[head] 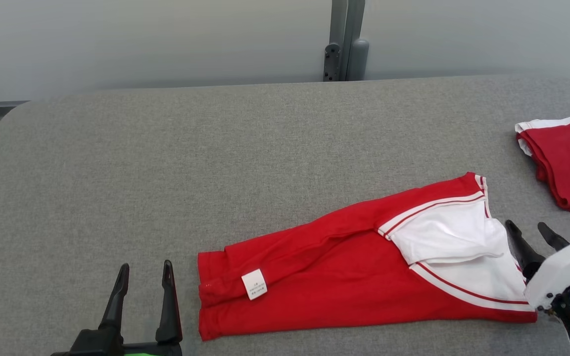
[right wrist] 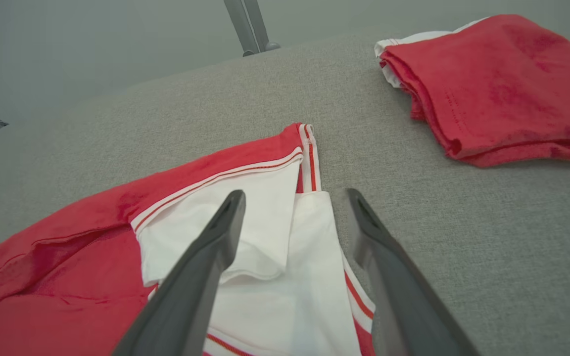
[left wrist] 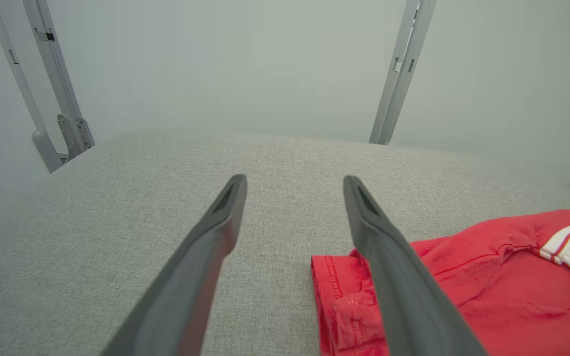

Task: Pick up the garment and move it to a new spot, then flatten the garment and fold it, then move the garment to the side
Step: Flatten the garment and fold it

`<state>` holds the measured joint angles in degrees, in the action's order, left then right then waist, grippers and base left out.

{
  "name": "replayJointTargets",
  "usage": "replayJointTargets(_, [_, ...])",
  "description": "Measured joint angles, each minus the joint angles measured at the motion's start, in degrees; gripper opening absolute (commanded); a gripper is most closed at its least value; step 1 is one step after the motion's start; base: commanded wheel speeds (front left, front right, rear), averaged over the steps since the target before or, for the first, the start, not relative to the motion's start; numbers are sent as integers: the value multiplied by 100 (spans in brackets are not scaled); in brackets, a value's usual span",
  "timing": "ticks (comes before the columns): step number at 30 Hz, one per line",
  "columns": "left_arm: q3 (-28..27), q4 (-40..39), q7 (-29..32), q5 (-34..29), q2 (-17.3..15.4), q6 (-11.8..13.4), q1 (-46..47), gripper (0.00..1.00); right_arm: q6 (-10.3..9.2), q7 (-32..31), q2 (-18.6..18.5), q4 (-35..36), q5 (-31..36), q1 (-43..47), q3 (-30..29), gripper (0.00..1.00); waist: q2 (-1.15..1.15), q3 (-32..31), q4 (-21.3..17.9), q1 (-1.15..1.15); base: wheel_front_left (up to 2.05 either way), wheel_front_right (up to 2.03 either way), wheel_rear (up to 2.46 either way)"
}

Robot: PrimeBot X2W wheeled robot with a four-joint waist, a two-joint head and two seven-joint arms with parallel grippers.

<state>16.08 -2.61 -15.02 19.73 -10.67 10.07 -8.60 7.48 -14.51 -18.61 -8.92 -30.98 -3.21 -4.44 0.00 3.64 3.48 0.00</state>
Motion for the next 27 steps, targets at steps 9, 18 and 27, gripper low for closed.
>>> replayJointTargets(9, [-658,90,-1,-594,563,-730,-27,100,0,-660,205,-1109,898,-1021,-177,100,0,347,141,0,0,0,0])
replayJointTargets(18, [-1033,138,-1,-801,754,-1001,111,100,0,-556,352,-2161,1080,-1471,-234,100,0,713,407,0,0,0,0])
replayJointTargets(27, [-972,157,-1,-766,771,-1006,131,100,-24,-683,170,-2387,318,-1635,155,0,0,781,444,0,0,0,0])
